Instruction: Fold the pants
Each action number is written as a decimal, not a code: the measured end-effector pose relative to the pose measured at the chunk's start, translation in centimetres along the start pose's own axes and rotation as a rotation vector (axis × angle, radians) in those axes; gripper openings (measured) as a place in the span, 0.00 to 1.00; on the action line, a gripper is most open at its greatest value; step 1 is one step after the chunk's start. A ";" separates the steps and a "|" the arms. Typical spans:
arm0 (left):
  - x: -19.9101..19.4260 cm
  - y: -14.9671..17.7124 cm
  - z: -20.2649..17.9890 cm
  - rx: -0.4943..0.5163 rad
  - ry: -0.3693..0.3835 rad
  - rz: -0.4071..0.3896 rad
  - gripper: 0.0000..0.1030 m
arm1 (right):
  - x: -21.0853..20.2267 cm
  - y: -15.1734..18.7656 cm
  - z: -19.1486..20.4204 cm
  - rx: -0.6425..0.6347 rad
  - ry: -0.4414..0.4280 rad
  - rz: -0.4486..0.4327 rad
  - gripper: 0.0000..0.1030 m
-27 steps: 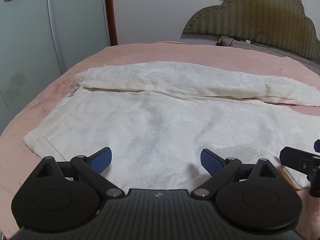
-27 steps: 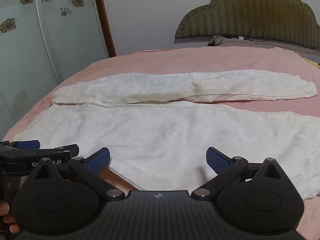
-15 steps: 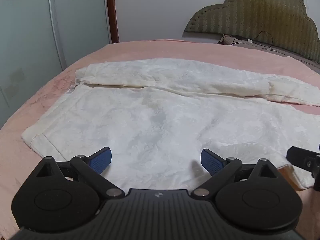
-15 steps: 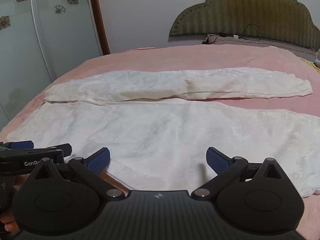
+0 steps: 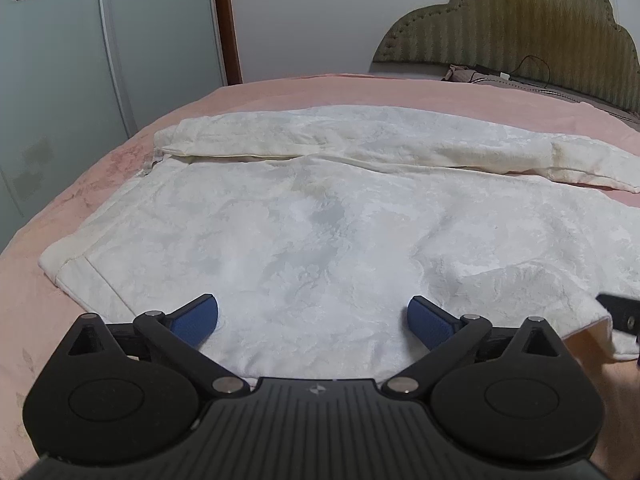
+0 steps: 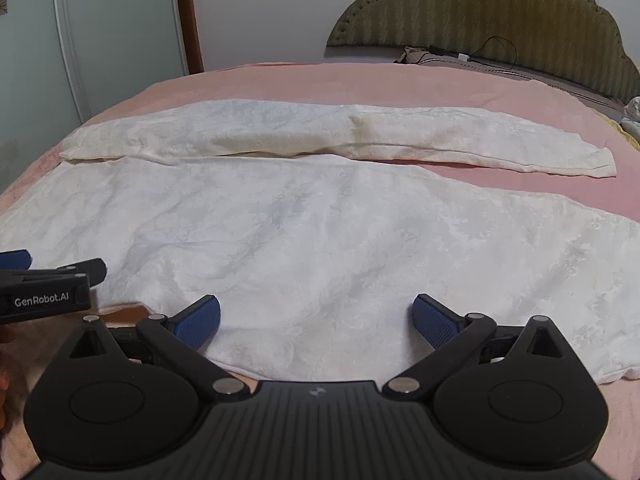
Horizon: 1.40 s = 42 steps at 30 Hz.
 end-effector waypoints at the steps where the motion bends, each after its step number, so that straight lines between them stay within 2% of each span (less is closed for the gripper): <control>1: 0.0 0.1 0.0 0.000 -0.001 -0.002 1.00 | 0.0 -0.4 0.0 -0.002 0.000 -0.014 1.00; 6: 0.0 0.4 -0.3 0.012 -0.012 -0.025 1.00 | 0.7 -1.8 0.0 -0.035 0.034 -0.071 1.00; 11: 0.0 0.6 -0.3 0.011 -0.016 -0.040 1.00 | 2.5 -0.1 -0.6 0.009 0.031 -0.015 1.00; 42: -0.2 0.8 -0.3 -0.001 -0.016 -0.045 1.00 | 2.5 0.4 -0.4 -0.009 0.043 -0.041 1.00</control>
Point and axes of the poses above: each gripper's, at about its wrist camera, not at the fingertips, and x roughly the way its jaws point, z to its left, y to its underside, the point moved 6 cm from there along x, roughly the way its jaws point, and after that the axes turned 10 degrees about -z, right-handed, at the moved point
